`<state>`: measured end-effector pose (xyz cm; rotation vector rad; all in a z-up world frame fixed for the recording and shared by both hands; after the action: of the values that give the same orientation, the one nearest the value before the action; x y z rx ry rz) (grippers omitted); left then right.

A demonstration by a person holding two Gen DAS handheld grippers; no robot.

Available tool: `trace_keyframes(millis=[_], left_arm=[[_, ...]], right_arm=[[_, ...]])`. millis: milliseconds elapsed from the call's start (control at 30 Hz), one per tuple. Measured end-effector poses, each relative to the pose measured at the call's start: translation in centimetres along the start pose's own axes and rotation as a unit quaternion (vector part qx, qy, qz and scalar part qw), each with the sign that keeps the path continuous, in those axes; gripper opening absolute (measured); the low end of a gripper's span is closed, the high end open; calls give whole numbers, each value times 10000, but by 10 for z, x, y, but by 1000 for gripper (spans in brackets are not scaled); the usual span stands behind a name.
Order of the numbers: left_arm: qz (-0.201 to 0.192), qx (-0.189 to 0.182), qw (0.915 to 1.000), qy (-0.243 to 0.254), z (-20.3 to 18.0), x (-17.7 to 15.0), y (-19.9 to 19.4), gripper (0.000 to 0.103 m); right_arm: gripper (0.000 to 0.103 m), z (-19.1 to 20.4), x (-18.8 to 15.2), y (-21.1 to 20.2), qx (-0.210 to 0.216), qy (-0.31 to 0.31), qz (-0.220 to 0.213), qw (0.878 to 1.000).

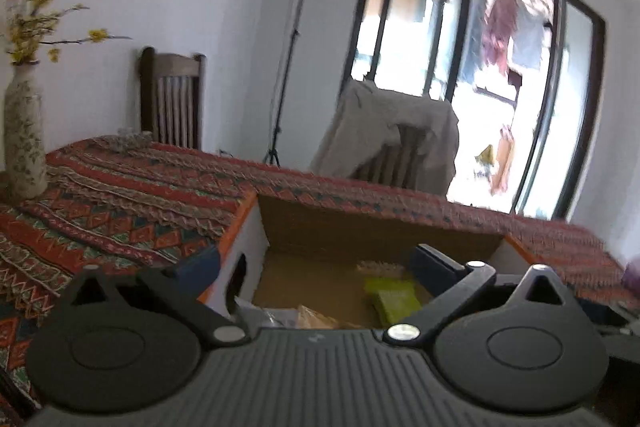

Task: Organize snacks
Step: 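Carry the cracker packet over the box and release it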

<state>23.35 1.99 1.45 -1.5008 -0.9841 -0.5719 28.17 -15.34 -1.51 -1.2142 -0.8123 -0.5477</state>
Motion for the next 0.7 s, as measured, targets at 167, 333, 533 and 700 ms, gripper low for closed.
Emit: trace_keyframes(millis=[167, 333, 533, 700], left_arm=[[71, 56, 9999, -87, 4, 2, 5, 103], [117, 79, 9999, -65, 3, 1, 7, 103], [110, 42, 9998, -129, 2, 1, 1, 103], [6, -78, 9997, -228, 0, 8, -18, 103]], right_arm=[[103, -2, 1, 0, -51, 96, -29, 9999], [103, -3, 2, 2, -104, 109, -7, 9999], [103, -2, 2, 1, -142, 81, -35, 9999], [103, 2, 8, -9, -174, 37, -75, 9998]])
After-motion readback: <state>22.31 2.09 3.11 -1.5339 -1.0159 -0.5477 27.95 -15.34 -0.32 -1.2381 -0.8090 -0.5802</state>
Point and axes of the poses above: each gripper's, at about its wrist camera, not at the fingertips, and y roughly the way its jaws point, z to its left, x to its top, the point moved 2 cm from there along y, roughly the way its jaws point, and after that the axes turned 15 degrees about z, right-handed, at the moved point
